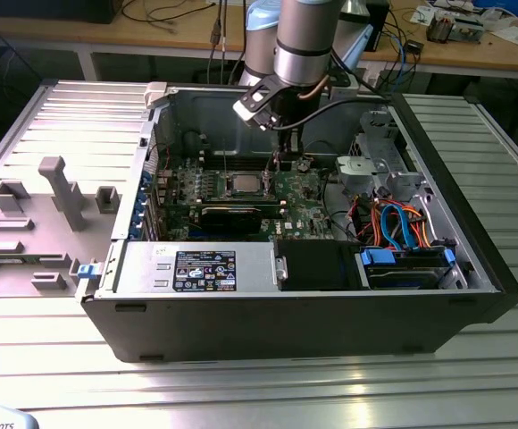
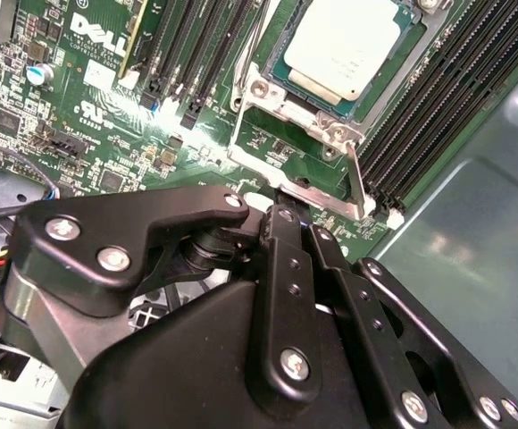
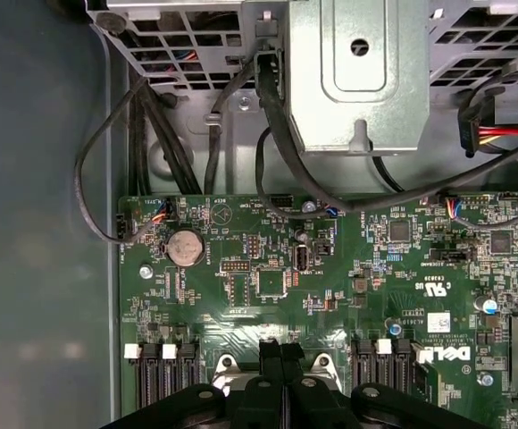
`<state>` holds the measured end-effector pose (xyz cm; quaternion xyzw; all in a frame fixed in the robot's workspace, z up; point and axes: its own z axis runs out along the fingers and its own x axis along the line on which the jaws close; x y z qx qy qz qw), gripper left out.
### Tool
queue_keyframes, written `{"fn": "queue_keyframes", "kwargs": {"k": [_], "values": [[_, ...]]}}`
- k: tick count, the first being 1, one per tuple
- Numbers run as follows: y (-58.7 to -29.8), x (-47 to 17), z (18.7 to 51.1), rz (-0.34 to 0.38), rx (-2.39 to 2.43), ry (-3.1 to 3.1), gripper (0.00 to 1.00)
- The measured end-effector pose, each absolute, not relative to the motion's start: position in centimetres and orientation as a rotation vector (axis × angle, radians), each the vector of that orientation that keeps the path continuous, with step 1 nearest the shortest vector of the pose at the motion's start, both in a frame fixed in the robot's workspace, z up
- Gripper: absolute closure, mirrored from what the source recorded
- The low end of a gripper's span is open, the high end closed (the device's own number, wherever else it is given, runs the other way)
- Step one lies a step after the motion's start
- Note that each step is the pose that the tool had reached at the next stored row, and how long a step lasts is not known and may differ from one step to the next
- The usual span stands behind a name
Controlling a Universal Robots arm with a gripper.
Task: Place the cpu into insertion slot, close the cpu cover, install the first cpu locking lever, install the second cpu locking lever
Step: 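Close the cpu cover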
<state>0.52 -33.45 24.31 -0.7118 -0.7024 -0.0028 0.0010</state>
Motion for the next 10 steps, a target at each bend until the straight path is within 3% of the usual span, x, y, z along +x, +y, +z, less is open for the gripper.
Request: {"fn": "queue_keyframes", "kwargs": {"k": [10], "values": [[-33.45, 0.39, 24.20, -0.005, -2.233, -2.203, 0.89]]}}
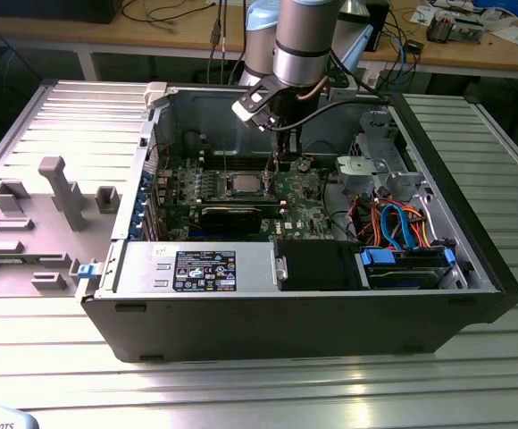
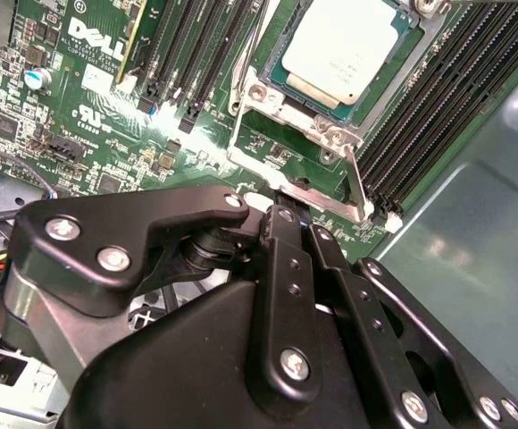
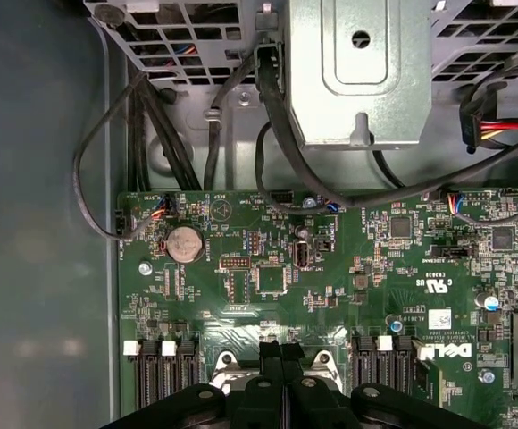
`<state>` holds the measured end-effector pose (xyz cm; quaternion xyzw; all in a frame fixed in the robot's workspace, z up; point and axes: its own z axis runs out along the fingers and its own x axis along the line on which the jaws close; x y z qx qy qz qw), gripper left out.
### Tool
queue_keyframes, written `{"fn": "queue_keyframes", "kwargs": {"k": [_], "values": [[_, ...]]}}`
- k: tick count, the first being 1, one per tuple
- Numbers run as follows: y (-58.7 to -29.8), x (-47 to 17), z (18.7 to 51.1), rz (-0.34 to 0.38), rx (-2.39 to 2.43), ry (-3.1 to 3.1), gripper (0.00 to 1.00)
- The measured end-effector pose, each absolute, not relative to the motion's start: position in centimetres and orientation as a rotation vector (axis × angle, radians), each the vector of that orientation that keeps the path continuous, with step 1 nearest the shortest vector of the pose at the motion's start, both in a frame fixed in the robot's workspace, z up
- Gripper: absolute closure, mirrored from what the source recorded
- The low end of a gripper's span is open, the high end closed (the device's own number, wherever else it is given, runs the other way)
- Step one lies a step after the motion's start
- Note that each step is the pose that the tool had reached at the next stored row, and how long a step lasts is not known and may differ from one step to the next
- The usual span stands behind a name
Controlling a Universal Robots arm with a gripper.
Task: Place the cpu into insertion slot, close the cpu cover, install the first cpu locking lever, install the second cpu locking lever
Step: 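Close the cpu cover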
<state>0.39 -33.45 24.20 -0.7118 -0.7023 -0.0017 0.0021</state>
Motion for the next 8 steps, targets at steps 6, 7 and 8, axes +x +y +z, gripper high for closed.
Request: {"fn": "queue_keyframes", "kwargs": {"k": [6, 7, 8], "values": [[-33.45, 0.30, 24.16, -0.005, -2.233, -2.203, 0.89], [-33.45, 0.24, 24.15, -0.005, -2.233, -2.203, 0.89], [-33.45, 0.18, 24.15, -0.005, -2.233, -2.203, 0.89]]}}
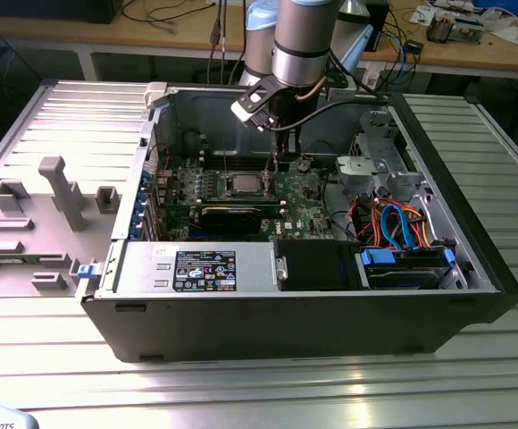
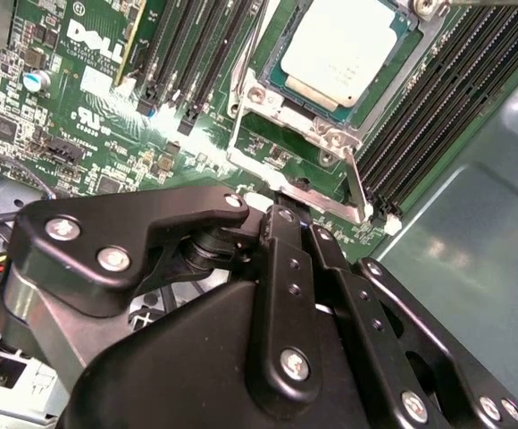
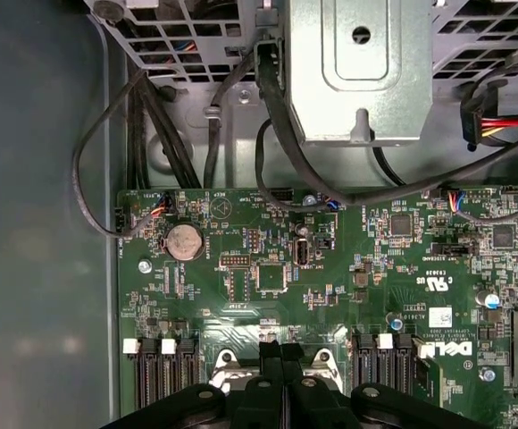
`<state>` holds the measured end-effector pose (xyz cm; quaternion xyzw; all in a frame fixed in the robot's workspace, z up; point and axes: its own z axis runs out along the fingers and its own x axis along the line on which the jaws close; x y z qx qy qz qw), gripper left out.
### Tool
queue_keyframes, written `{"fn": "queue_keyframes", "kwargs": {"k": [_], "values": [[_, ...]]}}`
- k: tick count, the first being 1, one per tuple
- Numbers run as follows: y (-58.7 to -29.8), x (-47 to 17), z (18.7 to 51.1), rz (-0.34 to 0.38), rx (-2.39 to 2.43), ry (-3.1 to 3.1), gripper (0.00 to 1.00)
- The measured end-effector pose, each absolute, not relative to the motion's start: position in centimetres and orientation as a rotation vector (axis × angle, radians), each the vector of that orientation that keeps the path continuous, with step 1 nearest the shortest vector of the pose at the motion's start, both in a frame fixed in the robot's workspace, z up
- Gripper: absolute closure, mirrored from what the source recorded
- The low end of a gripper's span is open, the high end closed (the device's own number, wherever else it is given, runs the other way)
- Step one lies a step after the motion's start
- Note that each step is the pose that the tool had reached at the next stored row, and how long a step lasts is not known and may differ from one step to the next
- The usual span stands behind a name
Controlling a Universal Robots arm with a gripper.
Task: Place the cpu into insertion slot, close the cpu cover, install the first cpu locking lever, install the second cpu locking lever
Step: 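Close the cpu cover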
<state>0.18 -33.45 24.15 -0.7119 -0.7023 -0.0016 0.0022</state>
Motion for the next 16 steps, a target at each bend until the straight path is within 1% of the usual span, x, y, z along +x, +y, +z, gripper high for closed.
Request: {"fn": "queue_keyframes", "kwargs": {"k": [16], "values": [[-33.45, -0.41, 23.96, 0.001, -2.230, -2.201, 0.89]]}}
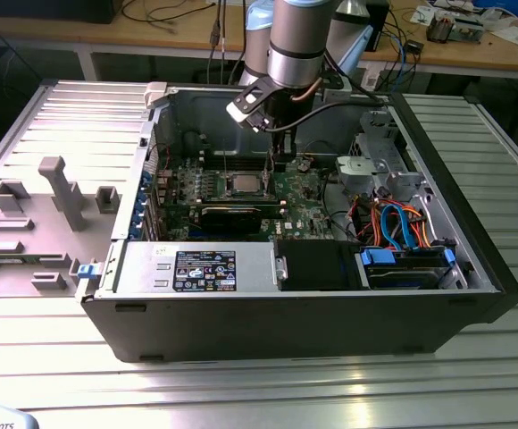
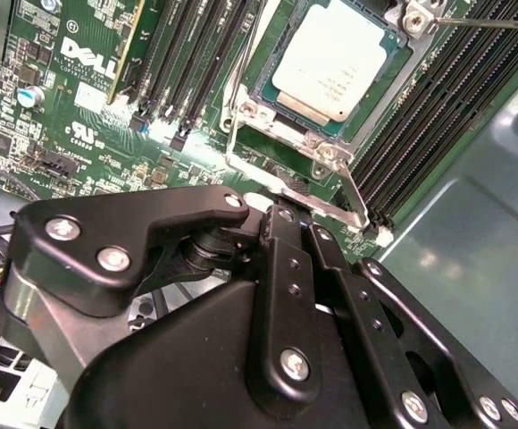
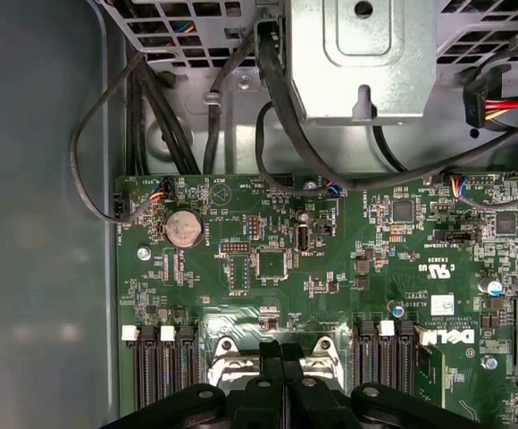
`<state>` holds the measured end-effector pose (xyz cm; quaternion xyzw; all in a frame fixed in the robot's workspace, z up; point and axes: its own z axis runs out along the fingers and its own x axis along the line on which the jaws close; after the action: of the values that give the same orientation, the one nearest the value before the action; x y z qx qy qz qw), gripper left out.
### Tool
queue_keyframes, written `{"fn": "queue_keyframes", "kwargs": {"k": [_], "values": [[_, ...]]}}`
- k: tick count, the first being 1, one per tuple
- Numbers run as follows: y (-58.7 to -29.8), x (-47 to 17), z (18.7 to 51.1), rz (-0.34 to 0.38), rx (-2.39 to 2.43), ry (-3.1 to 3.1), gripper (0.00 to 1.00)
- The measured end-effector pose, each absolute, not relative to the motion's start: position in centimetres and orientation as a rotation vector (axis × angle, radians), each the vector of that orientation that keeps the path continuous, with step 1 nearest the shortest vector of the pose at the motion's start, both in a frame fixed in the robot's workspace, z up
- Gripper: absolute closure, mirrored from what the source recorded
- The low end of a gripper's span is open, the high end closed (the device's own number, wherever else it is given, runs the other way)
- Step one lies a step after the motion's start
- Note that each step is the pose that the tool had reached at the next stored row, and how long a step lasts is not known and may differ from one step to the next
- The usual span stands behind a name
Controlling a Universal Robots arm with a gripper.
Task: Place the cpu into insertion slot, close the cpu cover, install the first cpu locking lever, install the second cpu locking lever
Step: 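Close the cpu cover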
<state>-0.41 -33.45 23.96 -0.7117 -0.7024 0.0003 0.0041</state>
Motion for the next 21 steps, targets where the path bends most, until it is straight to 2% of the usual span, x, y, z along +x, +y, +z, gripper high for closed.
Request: {"fn": "queue_keyframes", "kwargs": {"k": [21], "values": [[-33.45, -1.04, 23.68, 0.011, -2.226, -2.196, 0.89]]}}
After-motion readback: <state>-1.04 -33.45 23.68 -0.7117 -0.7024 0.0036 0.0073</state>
